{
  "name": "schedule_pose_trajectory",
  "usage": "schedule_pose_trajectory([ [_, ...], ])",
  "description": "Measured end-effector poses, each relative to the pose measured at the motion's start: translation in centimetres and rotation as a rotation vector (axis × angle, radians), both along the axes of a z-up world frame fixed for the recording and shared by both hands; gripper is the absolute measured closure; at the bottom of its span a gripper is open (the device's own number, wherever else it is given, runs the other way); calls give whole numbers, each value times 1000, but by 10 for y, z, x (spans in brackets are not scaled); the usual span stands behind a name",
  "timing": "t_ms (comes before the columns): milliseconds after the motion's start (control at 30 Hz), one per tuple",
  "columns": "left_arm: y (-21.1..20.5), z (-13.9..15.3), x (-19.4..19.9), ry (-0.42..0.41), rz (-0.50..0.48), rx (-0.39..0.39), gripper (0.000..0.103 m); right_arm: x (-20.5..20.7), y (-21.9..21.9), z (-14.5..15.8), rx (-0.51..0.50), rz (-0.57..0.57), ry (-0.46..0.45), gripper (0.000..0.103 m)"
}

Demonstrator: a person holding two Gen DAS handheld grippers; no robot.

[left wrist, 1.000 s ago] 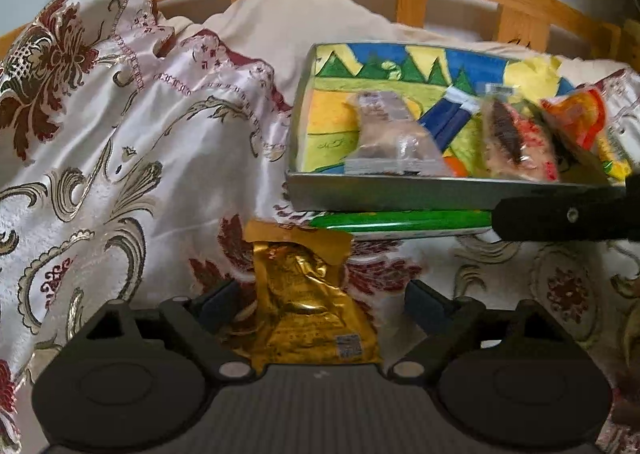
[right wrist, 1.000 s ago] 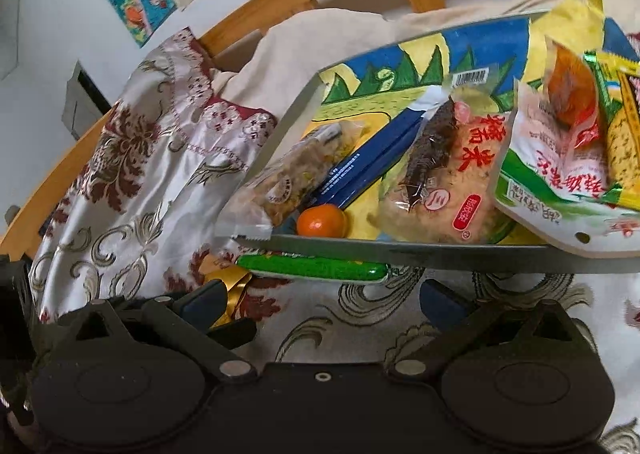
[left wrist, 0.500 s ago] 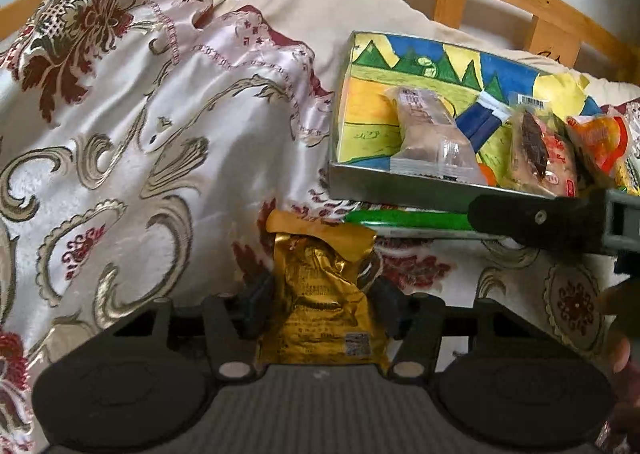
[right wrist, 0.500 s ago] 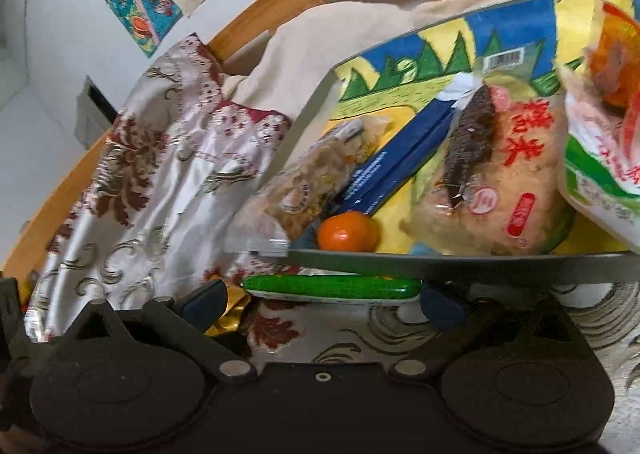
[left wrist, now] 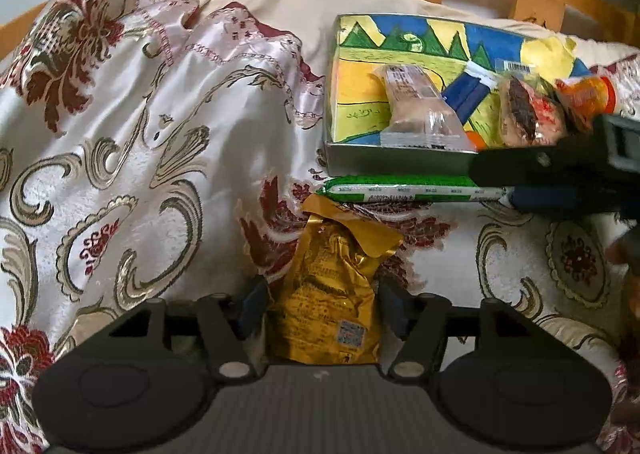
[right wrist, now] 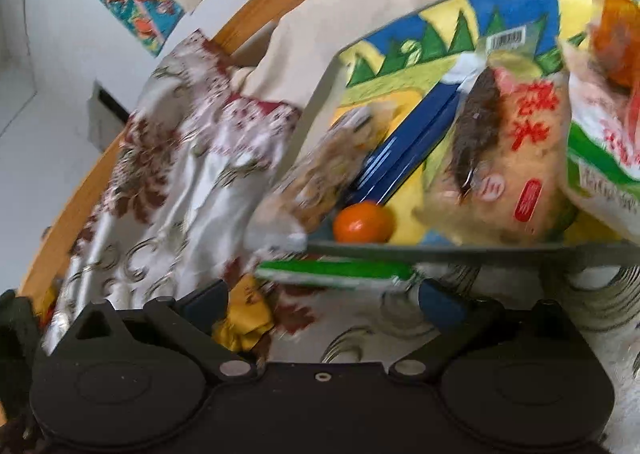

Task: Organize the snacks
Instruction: 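Lower the left tool onto the gold foil packet and close on it, then close the right tool on the green sausage stick while the left tool holds the gold packet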

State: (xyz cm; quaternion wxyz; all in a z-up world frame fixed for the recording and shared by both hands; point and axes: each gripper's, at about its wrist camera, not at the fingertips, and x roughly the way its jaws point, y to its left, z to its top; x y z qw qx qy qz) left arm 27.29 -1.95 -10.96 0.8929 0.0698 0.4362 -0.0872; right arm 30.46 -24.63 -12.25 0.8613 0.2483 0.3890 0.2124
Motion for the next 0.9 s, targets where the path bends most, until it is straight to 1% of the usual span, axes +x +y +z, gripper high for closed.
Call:
schedule_pose_trajectory([
  [33,-2,-1,0,-5,-6,11,35,0,1,0,-15,-13,-16,1],
  [133,-5,-3,0,-20,-26,34,31,5,4,-7,-18,-20,-21,0],
  [200,-6,-4,0,-24,-31,33,29,8,8,-11,-17,-21,-28,0],
  [267,-5,-5,1,-23,-33,20,26,10,7,-13,14,-14,-23,0],
  [333,-3,-5,1,-19,-34,13,26,12,7,-11,38,24,-12,1],
  [467,1,-3,0,9,-38,-11,26,11,9,-7,107,156,36,1],
  [567,2,0,-4,27,-50,-4,26,6,12,-2,144,222,67,2],
  [600,2,0,-6,28,-53,0,26,4,13,2,132,226,60,2],
  [667,3,1,-6,30,-50,-2,26,1,15,11,67,208,18,3],
  [767,4,1,-4,33,-44,-10,26,0,20,14,-16,193,-21,5],
  [900,1,-1,-4,28,-52,1,23,6,34,1,-129,203,-43,19],
])
